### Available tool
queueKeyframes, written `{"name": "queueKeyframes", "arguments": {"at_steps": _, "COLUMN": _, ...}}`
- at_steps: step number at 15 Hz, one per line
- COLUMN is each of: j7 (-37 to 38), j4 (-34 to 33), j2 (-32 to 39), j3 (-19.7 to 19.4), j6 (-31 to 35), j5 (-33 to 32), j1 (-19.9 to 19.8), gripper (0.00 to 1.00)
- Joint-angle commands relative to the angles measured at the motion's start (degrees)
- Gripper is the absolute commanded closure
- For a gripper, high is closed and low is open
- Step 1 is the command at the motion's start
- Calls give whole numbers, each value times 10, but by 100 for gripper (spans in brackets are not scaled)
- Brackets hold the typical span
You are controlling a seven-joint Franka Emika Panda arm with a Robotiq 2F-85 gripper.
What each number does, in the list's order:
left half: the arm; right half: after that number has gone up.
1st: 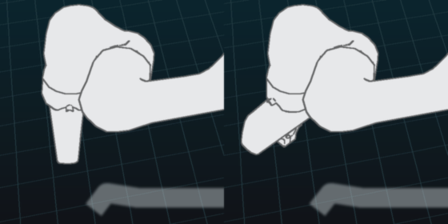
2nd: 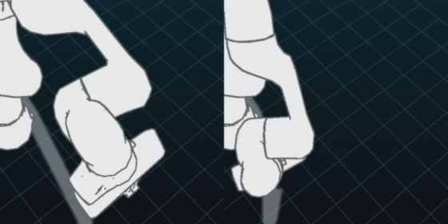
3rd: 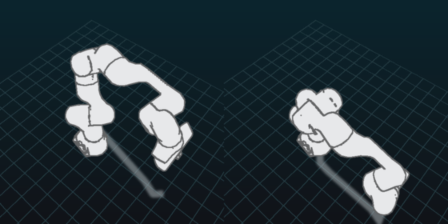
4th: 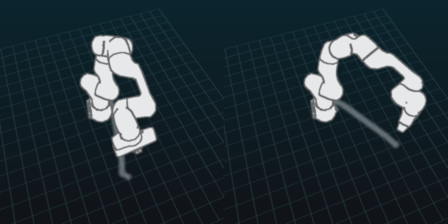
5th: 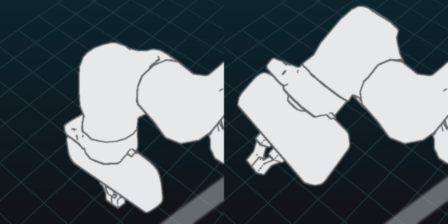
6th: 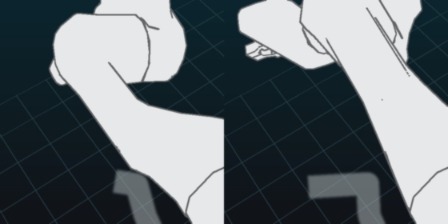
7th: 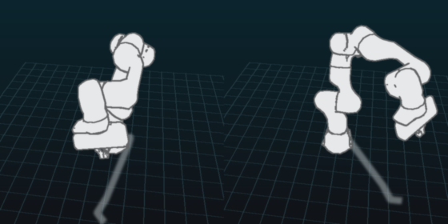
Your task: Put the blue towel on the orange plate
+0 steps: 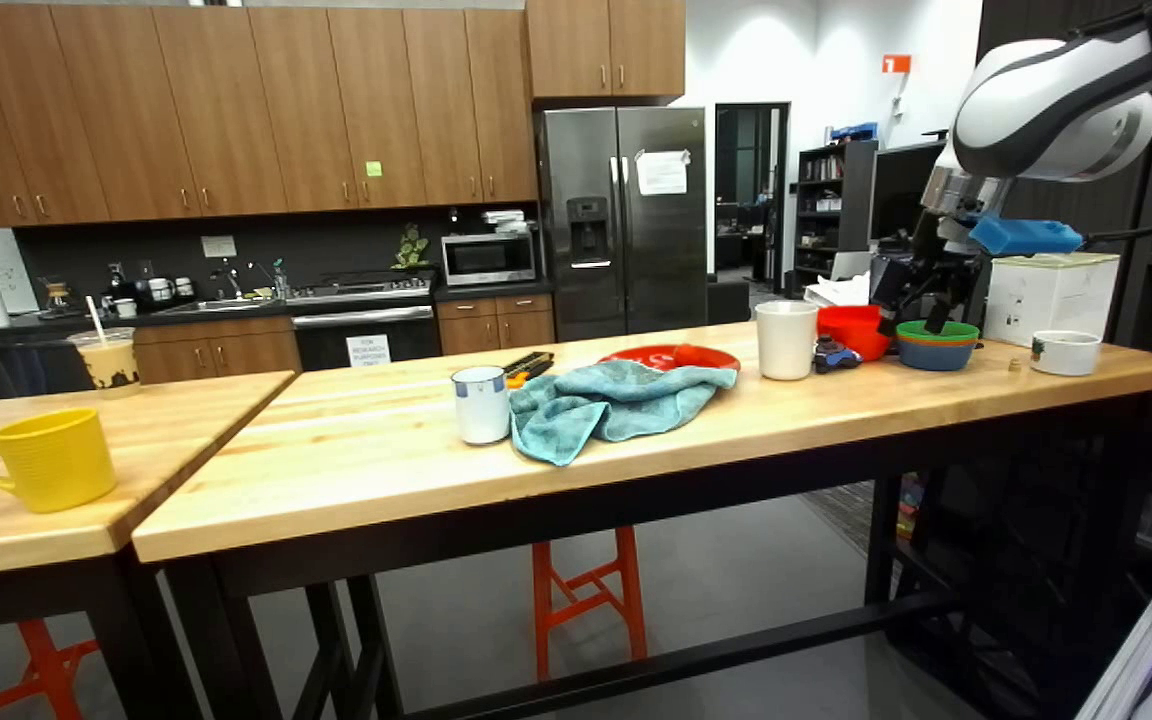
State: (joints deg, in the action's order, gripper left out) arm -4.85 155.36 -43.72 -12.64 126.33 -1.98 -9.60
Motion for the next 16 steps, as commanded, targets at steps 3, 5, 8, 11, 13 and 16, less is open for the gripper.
{"name": "queueKeyframes", "arguments": {"at_steps": 3, "j7": -3, "j4": -1, "j2": 1, "j3": 5, "j6": -2, "j5": 4, "j1": -5, "gripper": 0}}
{"name": "queueKeyframes", "arguments": {"at_steps": 5, "j7": -3, "j4": -1, "j2": 1, "j3": 5, "j6": -2, "j5": 4, "j1": -5, "gripper": 0}}
{"name": "queueKeyframes", "arguments": {"at_steps": 8, "j7": -9, "j4": -37, "j2": 27, "j3": 1, "j6": 18, "j5": 19, "j1": 10, "gripper": 0}}
{"name": "queueKeyframes", "arguments": {"at_steps": 11, "j7": -18, "j4": -73, "j2": 46, "j3": 0, "j6": 40, "j5": 42, "j1": 36, "gripper": 0}}
{"name": "queueKeyframes", "arguments": {"at_steps": 13, "j7": -30, "j4": -102, "j2": 60, "j3": -1, "j6": 47, "j5": 64, "j1": 62, "gripper": 0}}
{"name": "queueKeyframes", "arguments": {"at_steps": 16, "j7": -56, "j4": -136, "j2": 77, "j3": -3, "j6": 42, "j5": 97, "j1": 100, "gripper": 0}}
